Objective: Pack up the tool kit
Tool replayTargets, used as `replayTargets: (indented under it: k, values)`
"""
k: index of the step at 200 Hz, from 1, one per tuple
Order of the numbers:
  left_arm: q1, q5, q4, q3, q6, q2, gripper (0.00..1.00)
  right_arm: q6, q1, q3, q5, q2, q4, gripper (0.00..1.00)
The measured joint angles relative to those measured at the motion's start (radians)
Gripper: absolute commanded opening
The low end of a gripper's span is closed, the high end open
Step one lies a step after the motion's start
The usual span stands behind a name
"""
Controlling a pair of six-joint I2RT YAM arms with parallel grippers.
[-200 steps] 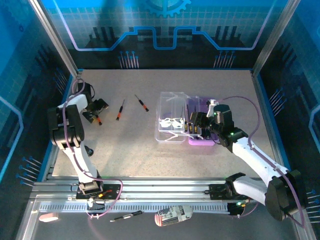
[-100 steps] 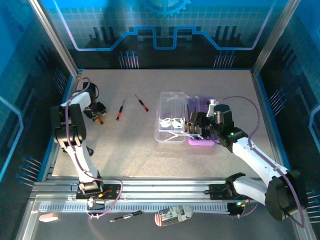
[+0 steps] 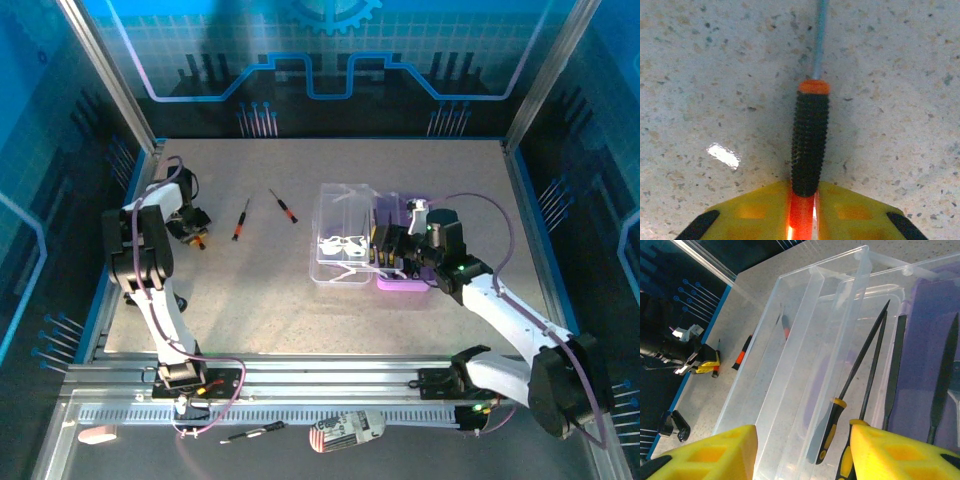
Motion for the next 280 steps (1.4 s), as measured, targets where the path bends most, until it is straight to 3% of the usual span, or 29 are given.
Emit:
replayTargets:
  k: [76, 173, 234, 280]
  values:
    - [-0.021, -0.014, 0.001, 0.0, 0.015, -0.007, 0.12, 0.0, 0.001, -0.001, -0.003, -0.001, 0.005, 0.54]
    - [-0.206, 0.023, 0.021, -0.035, 0.015, -0.248, 0.12, -0.023, 0.047, -0.012, 0.042, -0.004, 0.019, 0.55]
    - [-0.48, 0.017, 0.015, -0.024, 0.007, -0.356, 0.12, -0.022, 0.06, -0.079, 0.014, -0.004, 0.154, 0.59]
    - [-0.685, 0.016, -0.005, 0.074, -0.013, -0.36, 0.12, -0.018, 0.064, -0.163, 0.16, -0.098, 0.171, 0.61]
